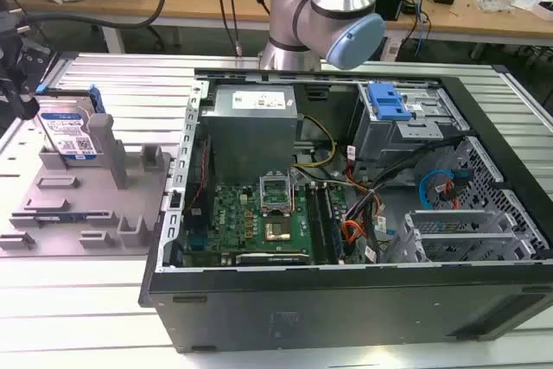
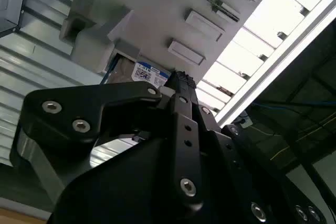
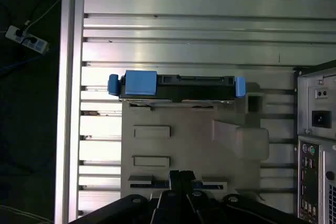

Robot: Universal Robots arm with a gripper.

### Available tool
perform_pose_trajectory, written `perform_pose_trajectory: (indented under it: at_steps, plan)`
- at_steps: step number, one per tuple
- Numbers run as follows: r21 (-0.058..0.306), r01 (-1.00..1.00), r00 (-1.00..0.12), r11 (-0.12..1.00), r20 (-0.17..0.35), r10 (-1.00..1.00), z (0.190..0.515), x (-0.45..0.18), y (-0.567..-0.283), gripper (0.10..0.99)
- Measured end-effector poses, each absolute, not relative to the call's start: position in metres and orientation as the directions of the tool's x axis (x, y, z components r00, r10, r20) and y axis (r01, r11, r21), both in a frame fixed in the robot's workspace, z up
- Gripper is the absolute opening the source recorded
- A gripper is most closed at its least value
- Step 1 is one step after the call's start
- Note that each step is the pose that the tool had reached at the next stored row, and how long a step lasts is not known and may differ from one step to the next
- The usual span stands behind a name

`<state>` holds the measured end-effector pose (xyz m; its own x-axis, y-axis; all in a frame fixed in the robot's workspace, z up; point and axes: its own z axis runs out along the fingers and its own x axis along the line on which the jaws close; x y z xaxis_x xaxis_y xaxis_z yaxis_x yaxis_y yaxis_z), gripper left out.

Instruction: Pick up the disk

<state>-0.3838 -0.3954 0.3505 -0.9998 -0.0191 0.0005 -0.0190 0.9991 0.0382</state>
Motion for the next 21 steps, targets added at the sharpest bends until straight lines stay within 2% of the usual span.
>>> perform_pose_trajectory:
  at_steps: [9, 17, 18, 19, 20, 21]
  plan:
    - [0.037, -0.035, -0.999, 0.999, 0.000, -0.035, 0.3503, -0.3838, -0.3954, 0.106]
    - [0.037, -0.280, -0.960, 0.959, 0.001, -0.280, 0.3481, -0.3838, -0.3954, 0.114]
    - [0.037, -0.318, -0.948, 0.948, 0.001, -0.318, 0.3477, -0.3838, -0.3954, 0.235]
    - [0.037, -0.343, -0.939, 0.939, 0.001, -0.343, 0.3475, -0.3838, -0.3954, 0.298]
    - [0.037, -0.360, -0.933, 0.932, 0.001, -0.361, 0.3473, -0.3838, -0.3954, 0.298]
    - [0.037, -0.389, -0.921, 0.921, 0.001, -0.389, 0.3471, -0.3838, -0.3954, 0.357]
